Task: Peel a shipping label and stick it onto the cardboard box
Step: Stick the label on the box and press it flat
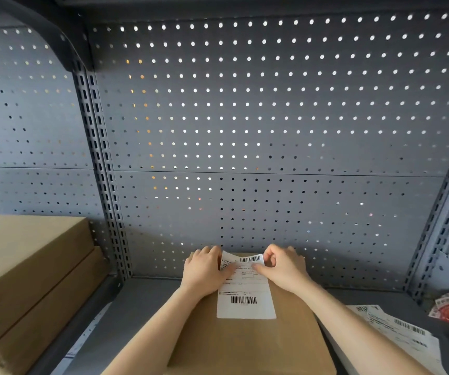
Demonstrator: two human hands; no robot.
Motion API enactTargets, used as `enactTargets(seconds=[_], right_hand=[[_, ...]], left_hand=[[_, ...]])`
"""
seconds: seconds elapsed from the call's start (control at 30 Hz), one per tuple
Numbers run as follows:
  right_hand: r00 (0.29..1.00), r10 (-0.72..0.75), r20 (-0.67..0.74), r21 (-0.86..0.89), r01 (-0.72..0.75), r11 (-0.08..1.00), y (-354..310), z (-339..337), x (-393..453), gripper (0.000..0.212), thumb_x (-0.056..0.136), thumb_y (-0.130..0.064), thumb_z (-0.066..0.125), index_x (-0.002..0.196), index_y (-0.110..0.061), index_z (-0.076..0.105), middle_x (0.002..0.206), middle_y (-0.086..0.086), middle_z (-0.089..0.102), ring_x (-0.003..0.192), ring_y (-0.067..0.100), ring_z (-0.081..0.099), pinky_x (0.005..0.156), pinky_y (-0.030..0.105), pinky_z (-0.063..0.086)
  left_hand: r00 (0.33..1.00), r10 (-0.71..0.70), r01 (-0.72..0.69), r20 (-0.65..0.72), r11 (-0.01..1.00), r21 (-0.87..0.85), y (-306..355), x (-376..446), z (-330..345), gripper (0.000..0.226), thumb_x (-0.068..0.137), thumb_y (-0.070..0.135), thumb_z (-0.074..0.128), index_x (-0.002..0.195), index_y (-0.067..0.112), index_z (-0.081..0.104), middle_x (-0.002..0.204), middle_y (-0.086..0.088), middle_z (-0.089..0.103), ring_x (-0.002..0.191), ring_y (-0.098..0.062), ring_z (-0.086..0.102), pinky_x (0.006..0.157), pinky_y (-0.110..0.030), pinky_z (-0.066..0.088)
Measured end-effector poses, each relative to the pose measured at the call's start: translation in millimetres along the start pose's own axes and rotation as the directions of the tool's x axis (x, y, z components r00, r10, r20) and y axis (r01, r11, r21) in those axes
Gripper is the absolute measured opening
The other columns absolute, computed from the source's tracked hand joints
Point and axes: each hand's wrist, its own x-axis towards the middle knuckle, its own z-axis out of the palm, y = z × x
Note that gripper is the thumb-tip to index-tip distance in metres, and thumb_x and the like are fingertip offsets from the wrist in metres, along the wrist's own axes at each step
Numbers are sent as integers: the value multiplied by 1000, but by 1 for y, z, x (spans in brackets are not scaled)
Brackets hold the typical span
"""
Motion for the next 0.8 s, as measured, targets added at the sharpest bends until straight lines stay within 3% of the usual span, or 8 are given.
enactTargets(seconds=[0.1, 0.27, 0.37, 0.43, 0.57, 0.8], right_hand=[[998, 25, -56, -18, -26, 1000, -2, 3, 5, 35, 81, -52, 61, 63, -30, 41, 60, -14, 47, 82, 16, 52, 82, 32, 43], [990, 45, -132, -135, -63, 989, -8, 6, 7, 35, 89, -45, 52, 63, -25, 38, 71, -8, 56, 81, 20, 55, 76, 32, 46], [973, 76, -218, -238, -129, 963, -9, 7, 5, 27, 91, -41, 46, 84, -17, 54, 93, 1, 65, 93, 24, 55, 76, 34, 45], [953, 150, -265, -274, -223, 935, -13, 8, 3, 41, 91, -46, 42, 107, -12, 57, 113, 5, 61, 109, 26, 51, 82, 37, 44], [914, 346, -213, -226, -390, 892, -29, 9, 0, 69, 87, -62, 35, 130, -8, 43, 133, 9, 41, 123, 30, 36, 93, 46, 39], [873, 433, -225, -155, -471, 868, -47, 22, -1, 80, 80, -74, 35, 126, -8, 39, 131, 8, 35, 123, 30, 30, 93, 47, 37]], left_hand=[[1000, -17, 17, -18, 1000, 14, 1, 3, 1, 38, 88, 57, 44, 89, 19, 48, 103, 0, 59, 103, -24, 53, 88, -35, 39], [995, -70, 73, -77, 997, 39, 4, 4, 0, 36, 92, 46, 40, 99, 14, 55, 105, -3, 57, 105, -25, 52, 90, -36, 38], [984, -120, 129, -135, 990, 57, 6, 1, -1, 28, 93, 37, 37, 99, 12, 48, 109, -5, 55, 107, -26, 48, 86, -35, 37], [972, -160, 172, -173, 983, 59, 10, -2, -1, 28, 92, 36, 36, 102, 12, 46, 113, -6, 53, 108, -26, 46, 87, -34, 36], [939, -321, 328, -125, 944, 37, 23, -2, 0, 62, 88, 61, 31, 120, 10, 43, 126, -8, 45, 121, -27, 39, 97, -37, 33], [885, -459, 465, -74, 878, 111, 40, 1, 10, 100, 78, 79, 23, 141, 1, 27, 135, -13, 33, 125, -31, 31, 98, -43, 30]])
